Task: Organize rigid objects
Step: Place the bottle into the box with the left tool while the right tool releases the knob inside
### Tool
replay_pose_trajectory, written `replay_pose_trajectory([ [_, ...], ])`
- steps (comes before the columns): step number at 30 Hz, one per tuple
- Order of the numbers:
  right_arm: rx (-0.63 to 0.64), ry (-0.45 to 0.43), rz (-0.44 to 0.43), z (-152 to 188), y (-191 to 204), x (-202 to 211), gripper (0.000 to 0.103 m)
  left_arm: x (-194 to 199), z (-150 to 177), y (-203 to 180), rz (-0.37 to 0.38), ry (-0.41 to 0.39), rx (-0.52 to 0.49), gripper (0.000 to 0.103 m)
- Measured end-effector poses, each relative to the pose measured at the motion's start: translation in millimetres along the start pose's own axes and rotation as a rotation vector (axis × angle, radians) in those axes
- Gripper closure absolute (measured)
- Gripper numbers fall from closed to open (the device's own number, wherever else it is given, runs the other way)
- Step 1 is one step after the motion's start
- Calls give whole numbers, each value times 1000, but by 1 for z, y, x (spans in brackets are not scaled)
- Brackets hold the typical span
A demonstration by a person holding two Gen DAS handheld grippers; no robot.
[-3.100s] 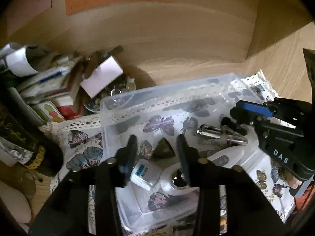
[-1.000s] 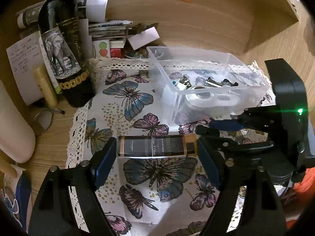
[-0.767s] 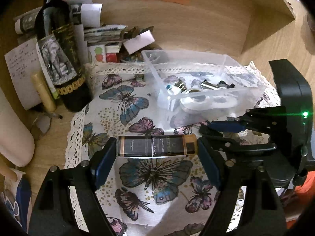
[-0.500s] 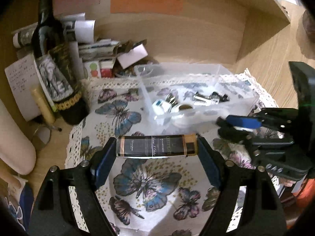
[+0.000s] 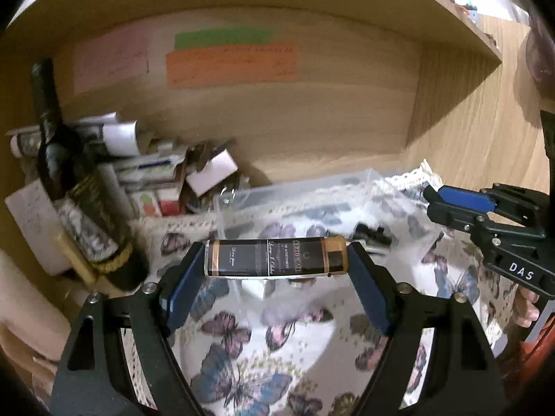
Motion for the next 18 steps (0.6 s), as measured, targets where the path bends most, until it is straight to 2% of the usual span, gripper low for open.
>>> replay_pose_trajectory([
  [6,-27,33,-4,-5,-13,-31,78,-34,-13,-2,19,38,12,23],
  [9,-29,78,-5,0,-15,-52,78,-58,-12,-3,14,77,16,23],
  [14,-36,177,3,14,-18,-80,78,-96,-4,-6,51,169,42,23],
  [18,-49,222,8,24,-21,-93,78,-105,-1,-11,56,170,20,23],
])
Point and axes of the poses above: each gripper's, at about its wrist camera, not at the fingertips, and x roughly against the way its jaws point, y to its left, z to its underside, the point moved 1 cm from there along -x, roughly the way its jaws point, and after that the axes turned 2 degrees about -y, right-handed, at the moved point
